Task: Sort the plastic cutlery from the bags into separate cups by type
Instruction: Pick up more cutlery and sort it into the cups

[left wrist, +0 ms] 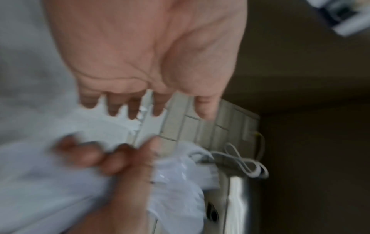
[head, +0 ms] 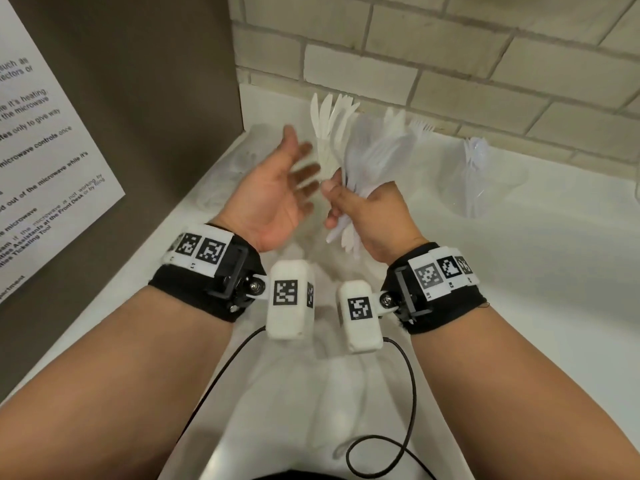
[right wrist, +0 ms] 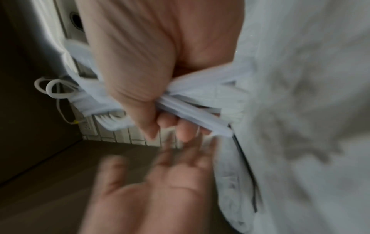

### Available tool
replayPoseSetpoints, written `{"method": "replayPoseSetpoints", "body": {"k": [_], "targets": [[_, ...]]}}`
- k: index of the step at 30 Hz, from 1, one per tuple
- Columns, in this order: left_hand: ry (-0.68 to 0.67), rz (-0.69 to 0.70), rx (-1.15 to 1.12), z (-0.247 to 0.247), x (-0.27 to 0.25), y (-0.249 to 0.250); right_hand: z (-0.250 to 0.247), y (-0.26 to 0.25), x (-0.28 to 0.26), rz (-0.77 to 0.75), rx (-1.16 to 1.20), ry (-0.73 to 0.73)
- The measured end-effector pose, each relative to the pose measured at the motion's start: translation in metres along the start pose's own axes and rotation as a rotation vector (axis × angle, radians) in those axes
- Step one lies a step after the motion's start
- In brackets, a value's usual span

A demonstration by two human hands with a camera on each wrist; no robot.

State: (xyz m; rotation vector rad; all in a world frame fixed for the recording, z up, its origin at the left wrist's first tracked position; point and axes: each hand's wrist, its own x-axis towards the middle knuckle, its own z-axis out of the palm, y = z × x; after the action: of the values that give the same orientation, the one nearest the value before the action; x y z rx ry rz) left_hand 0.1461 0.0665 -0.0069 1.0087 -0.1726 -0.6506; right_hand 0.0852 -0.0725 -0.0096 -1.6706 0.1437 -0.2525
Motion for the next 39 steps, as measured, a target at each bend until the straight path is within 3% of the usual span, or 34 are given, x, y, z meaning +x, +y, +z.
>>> {"method": "replayPoseSetpoints", "body": {"k": [4, 7, 12, 16, 20, 26, 30, 34, 39], "targets": [[-0.145, 0.342, 0.403, 0.013, -0.007, 0.018, 0.008, 0.007, -0.006, -0.003, -0.316, -0.198], [-0.069, 0.473, 0.652, 0.024, -0.008, 0.012, 0.018, 0.005, -0.003, -0.022, -0.456, -0.265], [0.184, 0.620, 0.646, 0.024, -0.005, 0.006, 0.019, 0.007, -0.004, 0.047, -0.400, -0.269], [0.265, 0.711, 0.587, 0.018, -0.003, 0.009, 0.015, 0.009, -0.013, 0.076, -0.367, -0.314], [0.250, 0.693, 0.537, 0.018, -0.002, 0.019, 0.017, 0.015, -0.017, 0.110, -0.307, -0.286], [0.020, 0.528, 0.434, 0.018, -0.011, 0.021, 0.012, 0.000, -0.012, 0.129, -0.307, -0.264], [-0.064, 0.561, 0.599, 0.018, -0.014, 0.020, 0.010, -0.006, -0.007, 0.122, -0.282, -0.292], [-0.040, 0.577, 0.739, 0.014, -0.015, 0.020, 0.010, -0.007, -0.004, 0.137, -0.299, -0.270], [0.092, 0.724, 0.752, 0.016, -0.013, 0.011, 0.011, -0.008, -0.008, 0.117, -0.284, -0.308]]}}
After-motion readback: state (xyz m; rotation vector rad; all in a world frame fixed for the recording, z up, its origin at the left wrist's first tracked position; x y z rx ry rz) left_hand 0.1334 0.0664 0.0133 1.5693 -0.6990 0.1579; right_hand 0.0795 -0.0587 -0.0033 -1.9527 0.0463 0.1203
